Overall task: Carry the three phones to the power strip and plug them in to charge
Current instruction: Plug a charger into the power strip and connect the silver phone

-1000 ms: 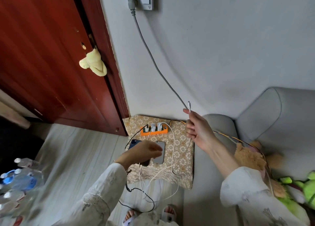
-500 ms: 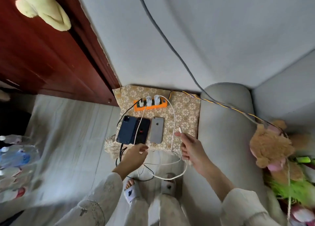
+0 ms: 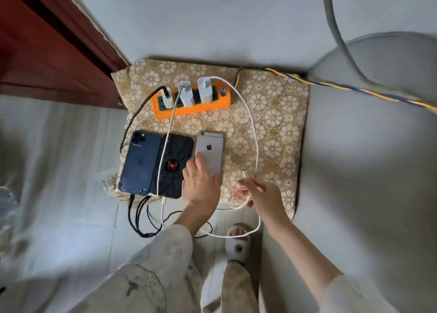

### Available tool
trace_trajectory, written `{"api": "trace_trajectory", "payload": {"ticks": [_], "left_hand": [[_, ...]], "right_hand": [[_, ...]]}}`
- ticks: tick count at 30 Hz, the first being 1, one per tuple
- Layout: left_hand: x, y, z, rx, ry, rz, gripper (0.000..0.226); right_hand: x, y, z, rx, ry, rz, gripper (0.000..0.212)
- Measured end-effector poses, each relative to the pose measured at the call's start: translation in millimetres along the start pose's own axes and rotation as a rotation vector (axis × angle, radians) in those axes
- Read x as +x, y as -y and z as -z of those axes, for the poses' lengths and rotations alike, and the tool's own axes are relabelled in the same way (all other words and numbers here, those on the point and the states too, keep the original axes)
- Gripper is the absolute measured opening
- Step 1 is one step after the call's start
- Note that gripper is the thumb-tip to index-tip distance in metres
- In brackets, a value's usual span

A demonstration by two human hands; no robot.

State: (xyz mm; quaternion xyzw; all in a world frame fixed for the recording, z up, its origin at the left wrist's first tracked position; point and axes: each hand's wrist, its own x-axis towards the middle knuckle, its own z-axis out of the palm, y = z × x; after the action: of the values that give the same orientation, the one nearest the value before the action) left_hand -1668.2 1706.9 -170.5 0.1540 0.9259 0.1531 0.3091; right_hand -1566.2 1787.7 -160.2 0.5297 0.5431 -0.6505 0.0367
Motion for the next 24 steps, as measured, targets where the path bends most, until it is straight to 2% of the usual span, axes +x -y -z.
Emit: {"api": "trace_trajectory", "payload": {"ticks": [3,6,9,11,13,16,18,21,24], "left_hand": [[9,-13,-12,0.084,-0.043,0.113,0.077],[21,-18,-16,0.055,-0.075,0.224,0.088],[32,-14,-11,-0.048,-0.033,0.281,0.07],[38,-8,-4,-0.193,0.03,0.282,0.048],[39,-2,4,-0.45,0.104,0.312,0.033],[29,-1,14,-0.985,0.231,0.509,0.027],[26,1,18,-1.218,0.265,0.589,0.027],[23,4,24,-1.402,0.282,0.609,0.023],[18,1,24,-1.429,0.31,0.588,0.019]], "right_hand": [[10,-9,5,-0.018,-0.01,0.024,0.02],[15,-13,7,-0.009,0.008,0.026,0.023],[17,-13,9,0.088,0.02,-0.013,0.021],[16,-12,9,0.121,0.03,-0.028,0.013],[13,-10,10,0.14,0.037,-0.032,0.022],[6,-7,13,0.27,0.052,-0.081,0.022],[1,-6,15,0.307,0.054,-0.094,0.019],[-8,-7,13,0.271,0.057,-0.06,0.015],[-15,-1,8,0.242,0.089,0.024,0.017]]}}
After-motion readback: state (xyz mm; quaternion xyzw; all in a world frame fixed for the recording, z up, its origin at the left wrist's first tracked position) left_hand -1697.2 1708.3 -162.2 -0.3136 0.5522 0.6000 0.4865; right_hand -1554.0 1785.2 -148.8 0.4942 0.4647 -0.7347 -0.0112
